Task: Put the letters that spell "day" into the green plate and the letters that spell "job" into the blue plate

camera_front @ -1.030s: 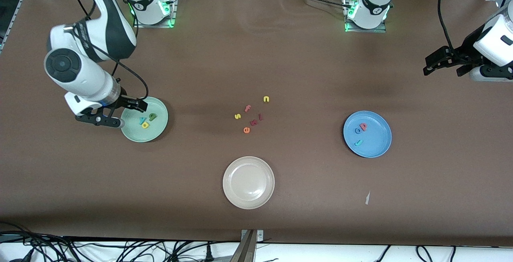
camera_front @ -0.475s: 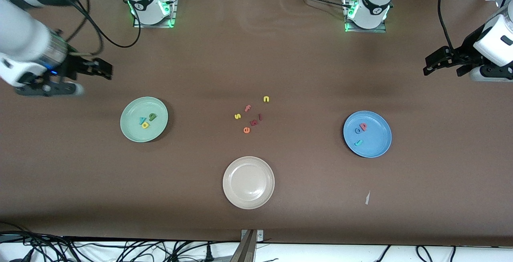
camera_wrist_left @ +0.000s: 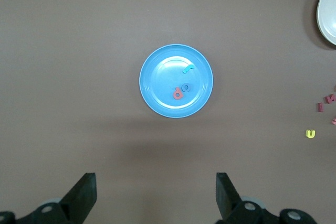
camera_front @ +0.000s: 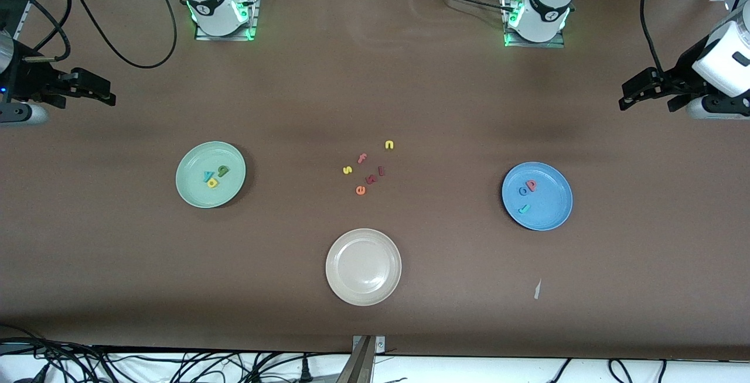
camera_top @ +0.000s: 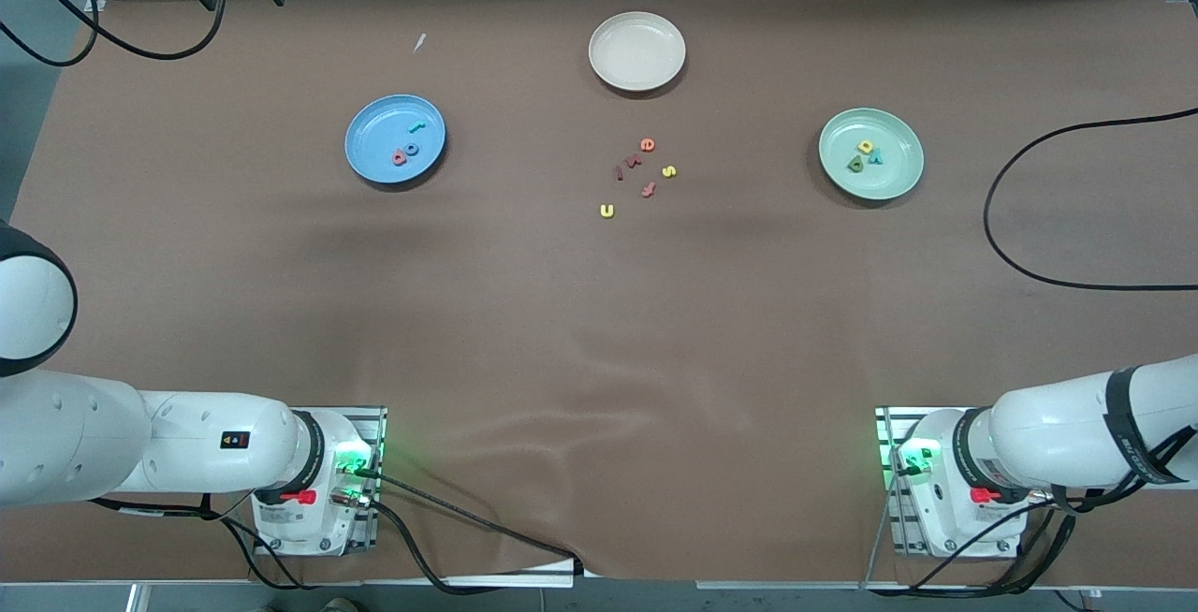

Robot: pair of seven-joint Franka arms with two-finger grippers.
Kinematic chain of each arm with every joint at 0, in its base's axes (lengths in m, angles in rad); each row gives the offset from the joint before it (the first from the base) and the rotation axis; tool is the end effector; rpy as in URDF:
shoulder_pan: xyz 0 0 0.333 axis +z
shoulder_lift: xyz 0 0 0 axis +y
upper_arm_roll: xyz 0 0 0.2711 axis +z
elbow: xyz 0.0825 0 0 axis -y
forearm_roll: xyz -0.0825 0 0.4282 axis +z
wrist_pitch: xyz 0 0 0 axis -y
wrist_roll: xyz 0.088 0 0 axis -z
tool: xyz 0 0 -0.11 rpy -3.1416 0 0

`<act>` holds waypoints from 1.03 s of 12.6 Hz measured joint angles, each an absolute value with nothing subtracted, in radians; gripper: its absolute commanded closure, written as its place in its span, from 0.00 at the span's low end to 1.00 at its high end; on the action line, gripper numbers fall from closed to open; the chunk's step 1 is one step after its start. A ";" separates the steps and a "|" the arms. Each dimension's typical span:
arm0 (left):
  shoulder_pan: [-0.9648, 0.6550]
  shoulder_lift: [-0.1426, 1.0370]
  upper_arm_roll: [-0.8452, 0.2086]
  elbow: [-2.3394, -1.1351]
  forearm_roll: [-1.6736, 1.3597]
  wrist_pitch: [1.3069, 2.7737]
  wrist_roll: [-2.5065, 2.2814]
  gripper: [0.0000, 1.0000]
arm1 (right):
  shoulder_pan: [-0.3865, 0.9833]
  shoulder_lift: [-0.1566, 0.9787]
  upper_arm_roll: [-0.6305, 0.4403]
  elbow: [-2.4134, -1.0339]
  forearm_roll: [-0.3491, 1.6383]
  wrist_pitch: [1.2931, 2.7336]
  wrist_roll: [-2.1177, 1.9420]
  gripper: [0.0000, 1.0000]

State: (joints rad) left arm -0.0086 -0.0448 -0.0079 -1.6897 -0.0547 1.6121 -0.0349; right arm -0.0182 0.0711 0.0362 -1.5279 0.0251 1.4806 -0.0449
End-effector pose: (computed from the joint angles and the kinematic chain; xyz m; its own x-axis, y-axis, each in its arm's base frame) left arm 0.5876 -0.0156 0.5454 0.9992 0.0206 -0.0347 0.0225 -0.9983 0.0530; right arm 0.6061 0.0133 0.5484 0.9910 0.0652 -0.1167 0.0617 -0.9975 -0.0329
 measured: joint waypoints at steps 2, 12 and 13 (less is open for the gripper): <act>-0.008 -0.045 -0.008 -1.690 -0.055 1.612 -0.035 0.00 | -0.014 0.071 0.039 -1.515 0.025 1.481 -0.045 0.00; -0.008 -0.045 -0.008 -1.690 -0.055 1.612 -0.035 0.00 | 0.004 0.071 0.048 -1.510 0.025 1.481 -0.039 0.00; -0.008 -0.045 -0.008 -1.690 -0.055 1.612 -0.035 0.00 | 0.004 0.071 0.048 -1.510 0.025 1.481 -0.039 0.00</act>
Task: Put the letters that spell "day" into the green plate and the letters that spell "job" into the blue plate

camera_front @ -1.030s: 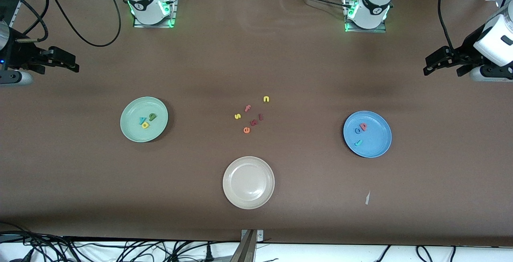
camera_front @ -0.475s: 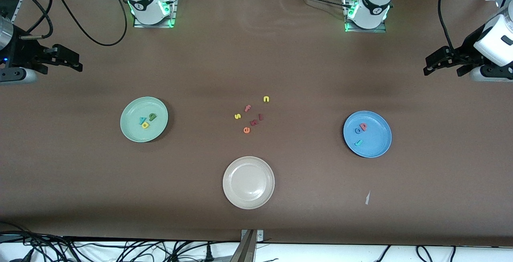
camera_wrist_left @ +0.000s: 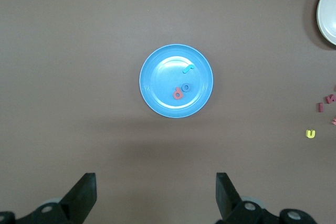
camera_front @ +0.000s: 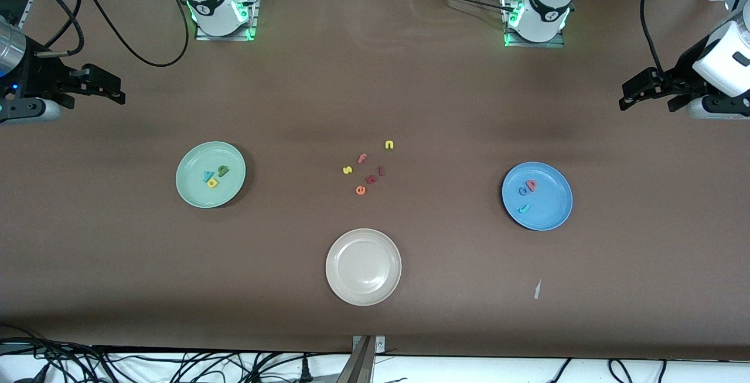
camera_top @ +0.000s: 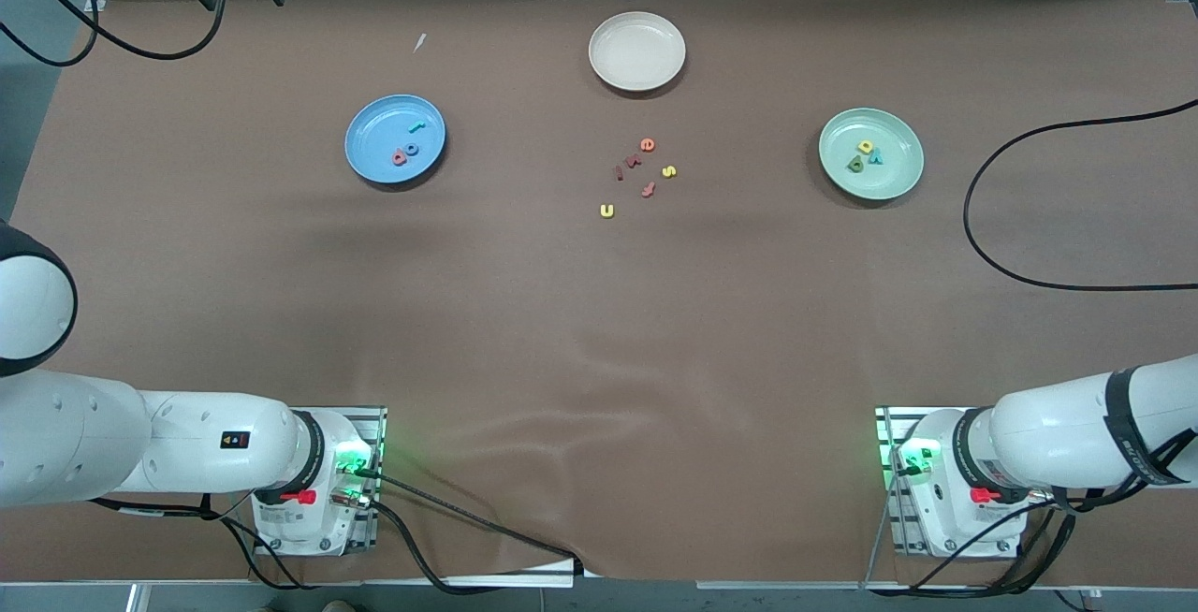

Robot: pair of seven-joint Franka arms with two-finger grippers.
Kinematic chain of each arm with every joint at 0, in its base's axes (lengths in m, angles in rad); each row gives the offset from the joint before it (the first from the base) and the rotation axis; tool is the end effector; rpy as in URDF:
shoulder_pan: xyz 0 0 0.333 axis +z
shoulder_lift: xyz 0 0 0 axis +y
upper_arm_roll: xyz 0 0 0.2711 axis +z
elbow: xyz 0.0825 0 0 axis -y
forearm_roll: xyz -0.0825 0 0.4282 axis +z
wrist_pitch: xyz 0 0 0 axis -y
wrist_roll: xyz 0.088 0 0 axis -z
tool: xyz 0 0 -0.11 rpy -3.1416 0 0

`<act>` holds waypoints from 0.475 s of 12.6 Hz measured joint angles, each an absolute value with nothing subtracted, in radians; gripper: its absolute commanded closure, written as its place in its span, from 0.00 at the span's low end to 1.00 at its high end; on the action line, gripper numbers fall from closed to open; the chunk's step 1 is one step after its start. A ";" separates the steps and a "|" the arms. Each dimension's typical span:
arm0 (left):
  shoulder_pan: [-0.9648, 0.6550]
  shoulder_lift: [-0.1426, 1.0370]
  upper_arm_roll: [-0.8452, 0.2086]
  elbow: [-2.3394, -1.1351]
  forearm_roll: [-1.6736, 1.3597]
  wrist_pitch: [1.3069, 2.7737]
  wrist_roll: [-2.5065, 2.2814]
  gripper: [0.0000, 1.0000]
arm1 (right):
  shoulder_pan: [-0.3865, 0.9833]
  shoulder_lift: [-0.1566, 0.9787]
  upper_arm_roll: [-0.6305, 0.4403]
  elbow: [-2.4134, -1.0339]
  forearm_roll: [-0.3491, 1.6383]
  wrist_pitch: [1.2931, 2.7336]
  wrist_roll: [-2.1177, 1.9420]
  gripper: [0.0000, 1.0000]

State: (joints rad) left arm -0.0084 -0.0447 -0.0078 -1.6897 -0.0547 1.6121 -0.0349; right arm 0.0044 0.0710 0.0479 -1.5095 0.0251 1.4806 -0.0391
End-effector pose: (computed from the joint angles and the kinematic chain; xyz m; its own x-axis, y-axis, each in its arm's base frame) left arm 0.5876 -0.0154 0.5454 0.9992 0.0209 -0.0348 0.0228 -0.9983 0.0530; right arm 0.6061 0.0338 0.5578 0.9907 0.0935 -0.0984 0.0907 -0.9954 -0.0324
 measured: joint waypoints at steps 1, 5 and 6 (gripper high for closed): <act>-0.008 -0.044 -0.008 -1.690 -0.055 1.612 -0.035 0.00 | 0.004 0.071 0.048 -1.510 0.025 1.481 -0.039 0.00; -0.004 -0.040 -0.007 -1.690 -0.043 1.612 -0.035 0.00 | 0.004 0.071 0.048 -1.510 0.025 1.481 -0.039 0.00; -0.004 -0.040 -0.007 -1.690 -0.040 1.612 -0.035 0.00 | 0.004 0.071 0.048 -1.509 0.025 1.481 -0.039 0.00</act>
